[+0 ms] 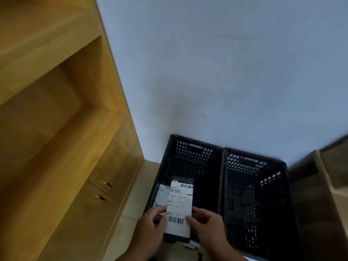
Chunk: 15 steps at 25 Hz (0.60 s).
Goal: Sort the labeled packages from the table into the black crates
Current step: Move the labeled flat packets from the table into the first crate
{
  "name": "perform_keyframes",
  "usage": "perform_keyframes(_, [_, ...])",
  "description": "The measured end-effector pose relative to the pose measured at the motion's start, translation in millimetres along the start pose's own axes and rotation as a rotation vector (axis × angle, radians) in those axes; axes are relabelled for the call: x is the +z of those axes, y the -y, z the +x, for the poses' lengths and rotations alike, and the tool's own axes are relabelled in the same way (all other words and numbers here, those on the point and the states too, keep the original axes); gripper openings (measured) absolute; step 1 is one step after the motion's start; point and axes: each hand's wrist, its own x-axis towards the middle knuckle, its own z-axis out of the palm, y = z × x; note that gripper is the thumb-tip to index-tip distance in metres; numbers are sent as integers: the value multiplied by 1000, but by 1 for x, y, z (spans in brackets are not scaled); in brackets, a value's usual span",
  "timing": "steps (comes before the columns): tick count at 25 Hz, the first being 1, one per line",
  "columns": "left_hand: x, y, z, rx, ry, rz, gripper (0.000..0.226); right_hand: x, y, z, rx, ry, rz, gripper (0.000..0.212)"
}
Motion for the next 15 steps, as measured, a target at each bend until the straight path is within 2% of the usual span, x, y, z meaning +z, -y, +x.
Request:
perform_keyframes(7, [-37,9,33,33,103,44,22,43,3,6,44,-77,53,32])
perform_keyframes(13, [-33,36,71,-13,73,86,22,69,-23,49,75,-101,52,27])
perform_keyframes(15, [-31,55,96,-14,11,141,20,82,-44,83,70,-106,36,26])
